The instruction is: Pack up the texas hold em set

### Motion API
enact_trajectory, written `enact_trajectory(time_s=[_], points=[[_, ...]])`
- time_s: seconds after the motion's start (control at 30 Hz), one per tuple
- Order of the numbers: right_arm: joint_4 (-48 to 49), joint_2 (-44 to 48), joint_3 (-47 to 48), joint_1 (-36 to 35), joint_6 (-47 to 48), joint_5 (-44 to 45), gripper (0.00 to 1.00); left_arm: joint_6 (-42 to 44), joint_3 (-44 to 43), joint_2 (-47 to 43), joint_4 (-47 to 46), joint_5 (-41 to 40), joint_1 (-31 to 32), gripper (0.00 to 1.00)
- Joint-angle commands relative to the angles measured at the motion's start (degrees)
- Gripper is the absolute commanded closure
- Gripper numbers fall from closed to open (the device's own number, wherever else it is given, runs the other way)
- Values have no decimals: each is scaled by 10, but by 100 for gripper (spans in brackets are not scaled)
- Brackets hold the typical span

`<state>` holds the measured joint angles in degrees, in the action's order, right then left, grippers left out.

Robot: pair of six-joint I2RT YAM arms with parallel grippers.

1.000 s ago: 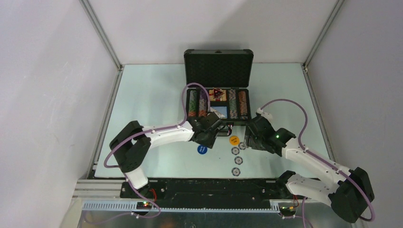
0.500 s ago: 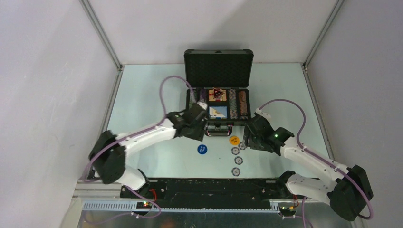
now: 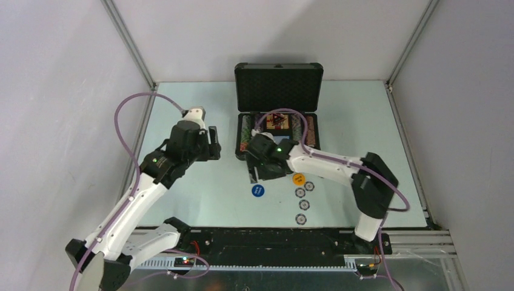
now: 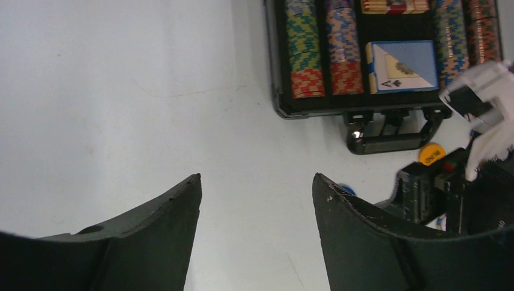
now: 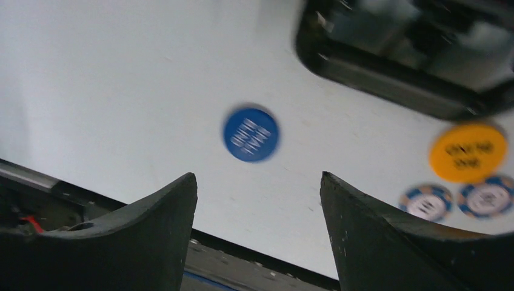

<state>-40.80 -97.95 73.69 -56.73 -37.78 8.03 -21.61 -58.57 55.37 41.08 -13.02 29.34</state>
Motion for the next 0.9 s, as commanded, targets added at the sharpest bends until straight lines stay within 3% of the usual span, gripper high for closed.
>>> enact_trajectory(time_s=[0.0, 0.2, 0.5, 0.87], points=[[-62, -97, 128, -15, 36, -46, 20, 51, 36, -38, 13, -11, -32, 26], [-111, -182, 215, -39, 58, -35, 14, 51, 81, -73, -10, -18, -53, 23], [-127, -216, 224, -33, 55, -28, 15, 39, 98, -93, -18, -34, -101, 12], [-135, -251, 241, -30, 56, -31, 18, 37, 105, -102, -18, -46, -110, 11]])
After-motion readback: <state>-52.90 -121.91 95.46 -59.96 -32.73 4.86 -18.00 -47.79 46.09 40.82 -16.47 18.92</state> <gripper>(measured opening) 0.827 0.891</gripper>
